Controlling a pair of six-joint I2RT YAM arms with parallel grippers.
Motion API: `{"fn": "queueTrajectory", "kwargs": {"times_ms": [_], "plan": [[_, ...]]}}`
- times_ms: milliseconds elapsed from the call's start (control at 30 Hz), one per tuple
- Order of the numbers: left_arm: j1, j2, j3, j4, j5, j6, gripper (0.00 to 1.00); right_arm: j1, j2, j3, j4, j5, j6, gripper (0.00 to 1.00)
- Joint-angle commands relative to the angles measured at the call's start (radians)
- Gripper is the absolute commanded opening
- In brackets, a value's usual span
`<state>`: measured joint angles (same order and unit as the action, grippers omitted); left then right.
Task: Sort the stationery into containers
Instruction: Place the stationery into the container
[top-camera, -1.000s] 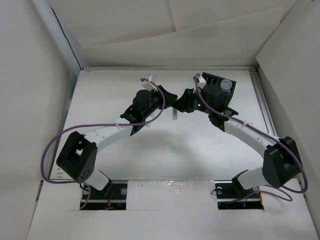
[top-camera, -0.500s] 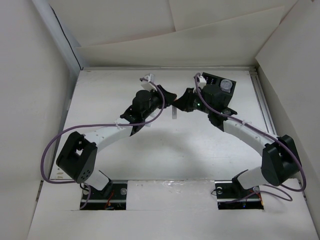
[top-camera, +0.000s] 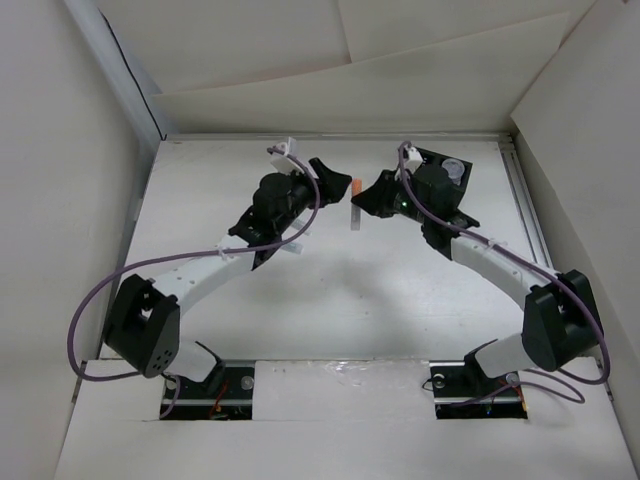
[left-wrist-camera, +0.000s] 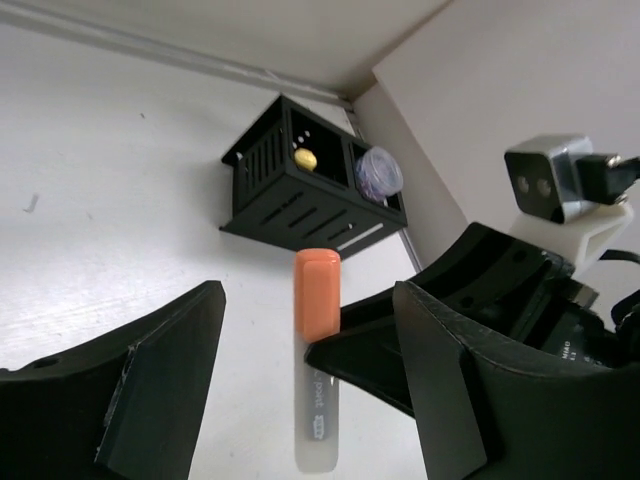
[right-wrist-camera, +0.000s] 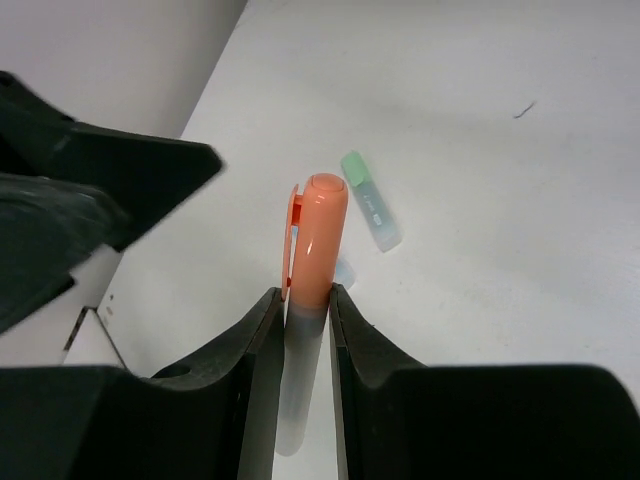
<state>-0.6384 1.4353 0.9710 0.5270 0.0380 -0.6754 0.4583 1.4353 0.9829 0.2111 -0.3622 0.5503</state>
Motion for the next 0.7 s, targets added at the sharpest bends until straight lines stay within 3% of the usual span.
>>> {"fn": "queueTrajectory", "kwargs": {"times_ms": [0, 100, 467, 667], "plan": [[0.016, -0.090, 0.063, -0.007, -0.046, 0.039, 0.65, -0.041, -0.001, 0.019, 0.067, 0.022, -0.016, 0.00], [0.016, -0.121, 0.017, -0.007, -0.059, 0.050, 0.64, -0.101, -0.012, 0.042, 0.045, 0.100, -0.044, 0.00], [0.016, -0.180, -0.233, -0.018, -0.061, 0.103, 0.62, -0.224, 0.189, 0.264, 0.031, 0.699, -0.142, 0.00], [0.016, -0.216, -0.265, -0.028, -0.115, 0.143, 0.62, -0.224, 0.359, 0.391, 0.031, 0.839, -0.233, 0.00]]}}
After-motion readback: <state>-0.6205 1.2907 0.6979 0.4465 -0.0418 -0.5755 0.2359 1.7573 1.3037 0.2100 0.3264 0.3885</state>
